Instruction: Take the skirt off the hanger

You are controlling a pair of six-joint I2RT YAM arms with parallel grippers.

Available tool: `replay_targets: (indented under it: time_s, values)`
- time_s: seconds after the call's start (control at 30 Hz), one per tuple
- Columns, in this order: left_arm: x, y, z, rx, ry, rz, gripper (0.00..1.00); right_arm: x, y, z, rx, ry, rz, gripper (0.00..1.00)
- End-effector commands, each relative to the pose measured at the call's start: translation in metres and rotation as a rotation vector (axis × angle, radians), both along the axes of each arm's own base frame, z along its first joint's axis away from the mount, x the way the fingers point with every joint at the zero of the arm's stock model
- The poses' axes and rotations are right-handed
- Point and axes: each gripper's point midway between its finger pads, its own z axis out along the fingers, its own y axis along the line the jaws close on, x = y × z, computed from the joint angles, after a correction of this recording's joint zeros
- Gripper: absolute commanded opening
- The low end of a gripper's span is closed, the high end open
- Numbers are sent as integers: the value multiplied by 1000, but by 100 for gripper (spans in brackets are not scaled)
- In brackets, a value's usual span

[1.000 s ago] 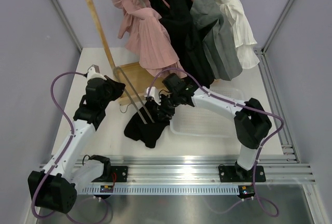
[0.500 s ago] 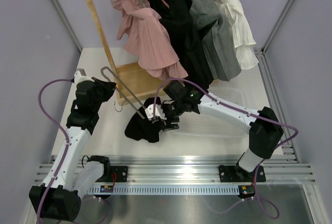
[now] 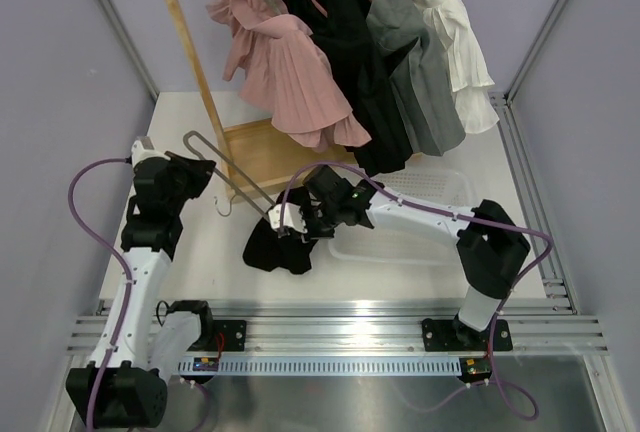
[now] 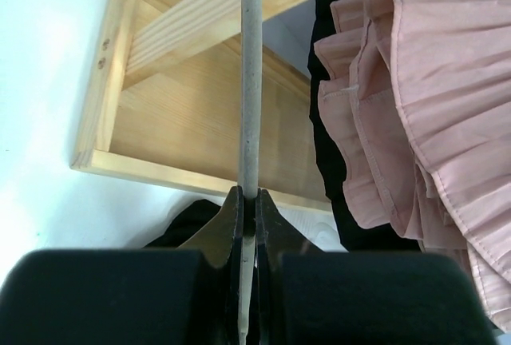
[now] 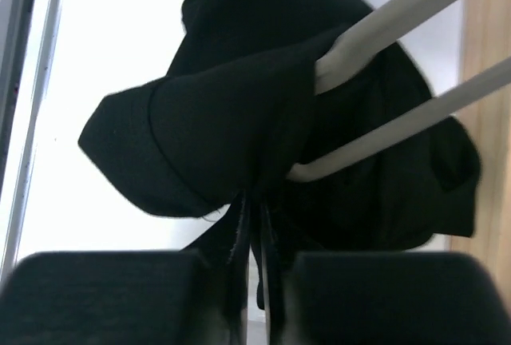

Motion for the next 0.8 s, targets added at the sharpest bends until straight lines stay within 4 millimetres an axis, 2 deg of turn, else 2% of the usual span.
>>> replay_targets:
  time_s: [0.0, 0.07, 0.1, 0.2, 0.33, 0.37, 0.4, 0.43, 0.47, 0.5, 0.53, 0.57, 0.6, 0.7, 0.77]
  values:
    - [-2, 16, 32, -23, -89, 37, 0, -14, -6, 8, 44, 21, 30, 8]
    - [-3, 29, 35, 6, -88, 75, 0, -27, -10, 17, 69, 44, 64, 0]
    - [-4, 40, 38, 9, -97, 108, 0, -31, -13, 16, 65, 48, 76, 0]
    - [-5, 51, 45, -20, -117, 141, 0, -36, -23, 12, 38, 51, 90, 0]
    - [-2, 46, 50, -62, -131, 120, 0, -28, -25, -2, 4, 50, 36, 0]
    - [-2, 42, 47, -75, -127, 97, 0, -24, -24, -3, -3, 50, 1, 4]
    - [-3, 40, 46, -89, -122, 91, 0, -19, -20, -3, 5, 43, -18, 21]
    - [-3, 37, 44, -101, -120, 79, 0, -16, -19, 0, 13, 35, -34, 29]
    - [-5, 30, 37, -118, -103, 46, 0, -13, -17, 6, 22, 23, -44, 36]
    - [-5, 28, 34, -132, -91, 34, 0, -11, -16, 20, 51, 4, -52, 48]
    - [-6, 24, 30, -147, -80, 18, 0, -11, -15, 29, 65, -2, -54, 51]
    - [-8, 16, 23, -178, -58, -17, 0, -12, -14, 51, 94, -12, -51, 53]
    - [-9, 14, 19, -186, -47, -30, 0, -14, -14, 64, 113, -13, -48, 55]
    - [-13, 6, 7, -201, -7, -71, 0, -27, -16, 102, 141, 26, -26, 57]
    - [-17, 4, 1, -199, 14, -81, 0, -36, -17, 116, 157, 78, -29, 57]
